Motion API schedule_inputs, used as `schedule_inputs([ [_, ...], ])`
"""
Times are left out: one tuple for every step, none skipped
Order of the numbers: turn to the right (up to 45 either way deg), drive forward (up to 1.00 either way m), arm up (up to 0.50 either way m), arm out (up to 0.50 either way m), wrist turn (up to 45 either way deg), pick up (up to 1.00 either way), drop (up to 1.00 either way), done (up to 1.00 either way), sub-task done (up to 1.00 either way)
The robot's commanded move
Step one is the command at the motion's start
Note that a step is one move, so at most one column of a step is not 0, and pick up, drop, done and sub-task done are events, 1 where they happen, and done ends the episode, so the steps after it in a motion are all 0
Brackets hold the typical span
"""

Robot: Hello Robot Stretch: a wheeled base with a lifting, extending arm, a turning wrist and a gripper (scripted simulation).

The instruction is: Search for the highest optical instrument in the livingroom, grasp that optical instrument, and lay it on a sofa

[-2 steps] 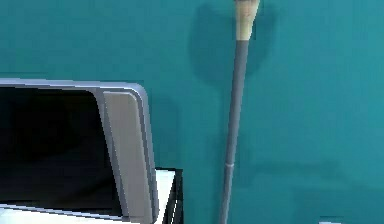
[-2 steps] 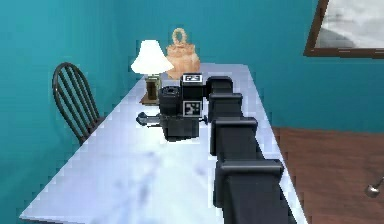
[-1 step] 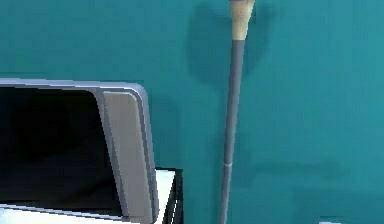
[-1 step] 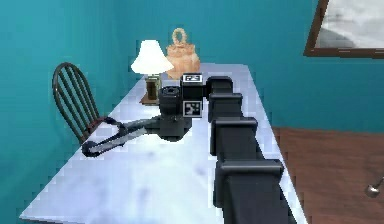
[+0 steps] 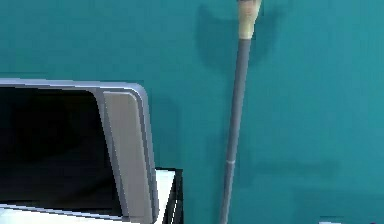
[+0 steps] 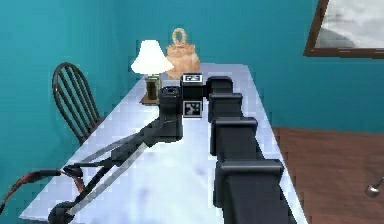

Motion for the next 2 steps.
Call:
schedule_inputs([
  [0.0,0.00,0.00,0.00,-21.0,0.00,0.00,0.00,0.00],
  [0.0,0.00,0.00,-0.20,0.0,0.00,0.00,0.00,0.00],
])
